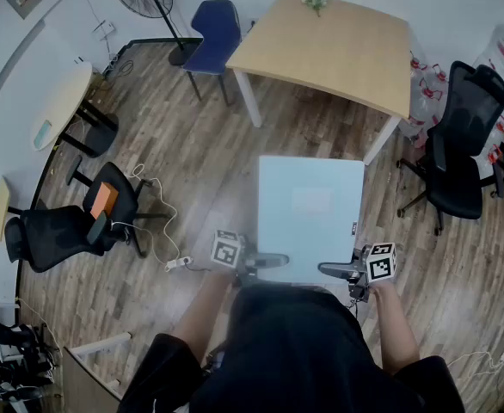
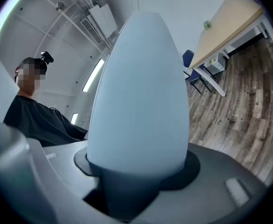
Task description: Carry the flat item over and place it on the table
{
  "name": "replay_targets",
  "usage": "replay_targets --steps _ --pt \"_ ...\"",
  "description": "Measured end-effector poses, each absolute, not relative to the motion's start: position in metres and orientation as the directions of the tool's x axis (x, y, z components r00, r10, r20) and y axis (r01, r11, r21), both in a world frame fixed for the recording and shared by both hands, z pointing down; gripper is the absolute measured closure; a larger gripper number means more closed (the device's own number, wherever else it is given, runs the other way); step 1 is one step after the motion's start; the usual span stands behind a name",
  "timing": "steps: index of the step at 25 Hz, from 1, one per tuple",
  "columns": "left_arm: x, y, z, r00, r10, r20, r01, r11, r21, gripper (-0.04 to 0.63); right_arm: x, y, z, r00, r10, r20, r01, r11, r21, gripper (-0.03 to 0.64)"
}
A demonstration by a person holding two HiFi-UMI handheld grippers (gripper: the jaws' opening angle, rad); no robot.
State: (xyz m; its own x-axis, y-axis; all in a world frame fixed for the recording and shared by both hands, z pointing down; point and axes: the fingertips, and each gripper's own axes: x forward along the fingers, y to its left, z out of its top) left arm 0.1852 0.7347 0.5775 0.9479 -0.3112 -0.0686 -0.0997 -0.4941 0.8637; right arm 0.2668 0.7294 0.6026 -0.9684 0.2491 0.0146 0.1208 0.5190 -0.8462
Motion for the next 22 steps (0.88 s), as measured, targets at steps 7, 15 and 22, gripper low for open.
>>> replay_targets --steps 7,15,22 --pt "0.187 0.728 0.582 0.940 -0.335 -0.063 -0.103 -0.457 0.884 0.261 0.269 0.722 0.605 -0.963 0.270 0.009 0.130 0.494 -0.859 0.304" --pt "0.165 0.694 0.594 0.948 -0.313 -0.054 -0.096 -0.444 0.891 0.261 0.247 0.690 0.619 -0.972 0.234 0.008 0.113 0.497 -0.860 0.301" --pt "0.125 0.612 0.607 0.970 -0.236 -0.058 -0.061 -0.467 0.882 0.259 0.210 0.614 0.625 -0.989 0.145 0.009 0.069 0.522 -0.850 0.299"
